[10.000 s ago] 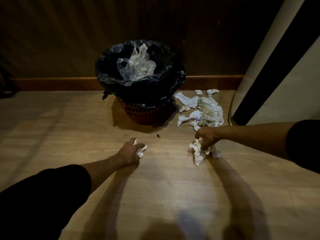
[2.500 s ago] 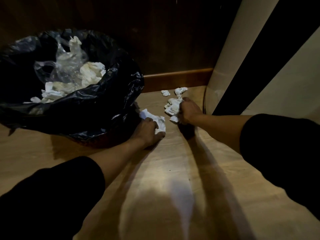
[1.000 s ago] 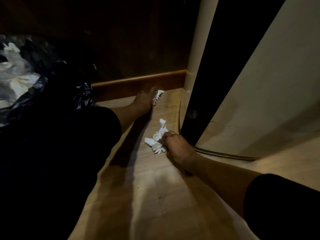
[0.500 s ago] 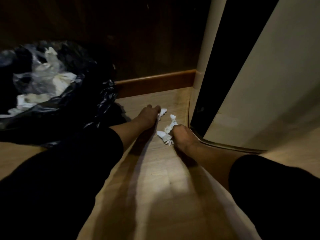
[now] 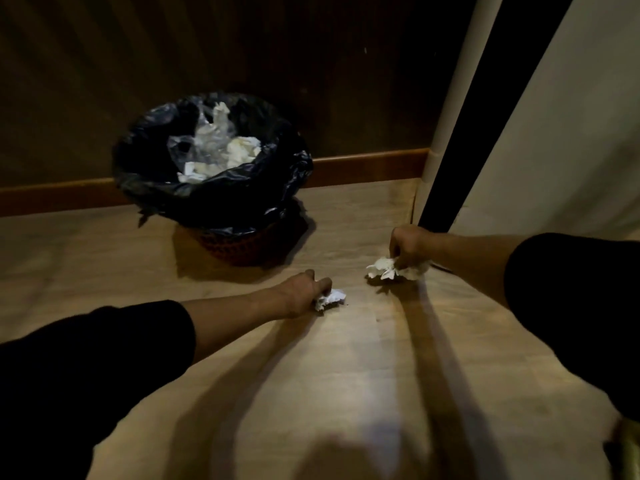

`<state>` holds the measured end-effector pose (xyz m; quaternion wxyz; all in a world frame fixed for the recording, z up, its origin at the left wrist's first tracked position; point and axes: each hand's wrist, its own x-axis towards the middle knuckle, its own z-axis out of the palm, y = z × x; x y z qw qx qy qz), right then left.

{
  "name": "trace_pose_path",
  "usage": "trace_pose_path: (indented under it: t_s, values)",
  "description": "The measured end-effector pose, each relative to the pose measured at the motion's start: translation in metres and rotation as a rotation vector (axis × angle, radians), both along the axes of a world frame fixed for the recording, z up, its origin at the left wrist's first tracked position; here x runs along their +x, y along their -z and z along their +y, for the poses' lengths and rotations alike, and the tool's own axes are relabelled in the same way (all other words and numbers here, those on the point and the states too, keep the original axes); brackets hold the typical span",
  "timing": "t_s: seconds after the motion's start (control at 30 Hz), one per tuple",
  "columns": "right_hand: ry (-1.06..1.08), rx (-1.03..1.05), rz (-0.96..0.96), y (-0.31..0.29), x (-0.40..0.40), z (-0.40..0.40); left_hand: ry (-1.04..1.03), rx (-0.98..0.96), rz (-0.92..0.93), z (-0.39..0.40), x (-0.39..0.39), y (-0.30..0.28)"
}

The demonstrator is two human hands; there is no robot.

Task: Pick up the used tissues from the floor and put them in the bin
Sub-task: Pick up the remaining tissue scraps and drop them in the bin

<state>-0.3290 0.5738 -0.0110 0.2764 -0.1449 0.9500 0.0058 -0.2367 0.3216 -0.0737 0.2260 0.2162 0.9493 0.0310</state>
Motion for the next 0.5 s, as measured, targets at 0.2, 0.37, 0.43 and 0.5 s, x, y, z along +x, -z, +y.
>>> trace_pose_path:
  t_s: [0.2,0.37,0.43,0.5]
  values:
    - [0.023,-0.013,-0.097,-0.050,0.007,-0.033,0.038,-0.031,0.065,-0.026,0.010,-0.085]
    - [0.170,-0.182,-0.156,-0.091,0.006,-0.052,0.067,0.007,0.170,-0.046,0.015,-0.168]
    - [0.247,-0.316,-0.074,-0.107,0.004,-0.055,0.045,-0.008,0.204,-0.057,0.017,-0.197]
    - [0.326,-0.465,0.014,-0.122,0.004,-0.056,0.006,0.018,0.242,-0.069,0.019,-0.222]
